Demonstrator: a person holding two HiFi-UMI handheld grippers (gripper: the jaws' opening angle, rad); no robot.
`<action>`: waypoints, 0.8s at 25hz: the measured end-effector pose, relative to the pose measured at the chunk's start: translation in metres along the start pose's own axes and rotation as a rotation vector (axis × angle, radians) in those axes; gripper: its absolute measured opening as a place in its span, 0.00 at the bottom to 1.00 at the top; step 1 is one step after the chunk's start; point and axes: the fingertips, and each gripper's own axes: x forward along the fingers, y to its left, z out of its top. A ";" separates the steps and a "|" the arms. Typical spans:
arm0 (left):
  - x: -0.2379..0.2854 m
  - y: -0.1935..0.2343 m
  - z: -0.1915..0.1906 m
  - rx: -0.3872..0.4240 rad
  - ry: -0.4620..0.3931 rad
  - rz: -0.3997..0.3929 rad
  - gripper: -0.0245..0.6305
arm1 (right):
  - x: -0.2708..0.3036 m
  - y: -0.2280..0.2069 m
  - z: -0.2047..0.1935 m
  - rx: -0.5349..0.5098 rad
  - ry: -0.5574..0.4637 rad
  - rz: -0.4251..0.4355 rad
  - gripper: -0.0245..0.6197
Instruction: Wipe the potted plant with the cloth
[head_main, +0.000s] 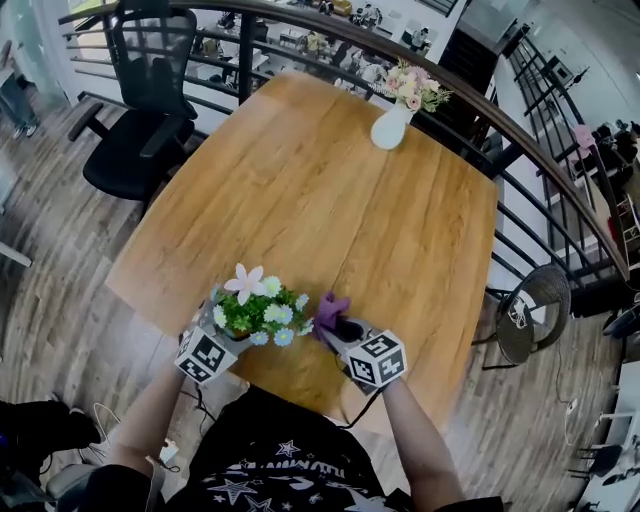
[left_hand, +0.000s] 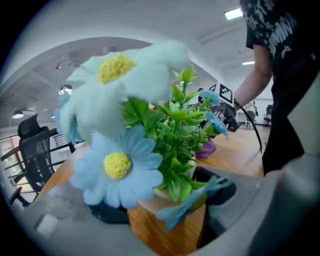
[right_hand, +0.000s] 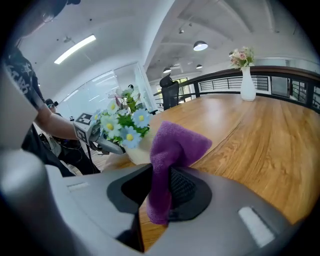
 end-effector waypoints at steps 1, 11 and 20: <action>0.000 -0.002 0.001 0.016 -0.002 -0.027 0.68 | -0.001 -0.002 0.001 -0.002 0.003 -0.008 0.18; 0.005 0.002 0.003 0.079 0.016 -0.158 0.69 | 0.004 -0.007 0.005 -0.014 0.033 -0.028 0.18; -0.031 0.029 -0.009 -0.126 0.017 0.148 0.69 | 0.011 -0.008 0.026 -0.065 0.025 0.012 0.18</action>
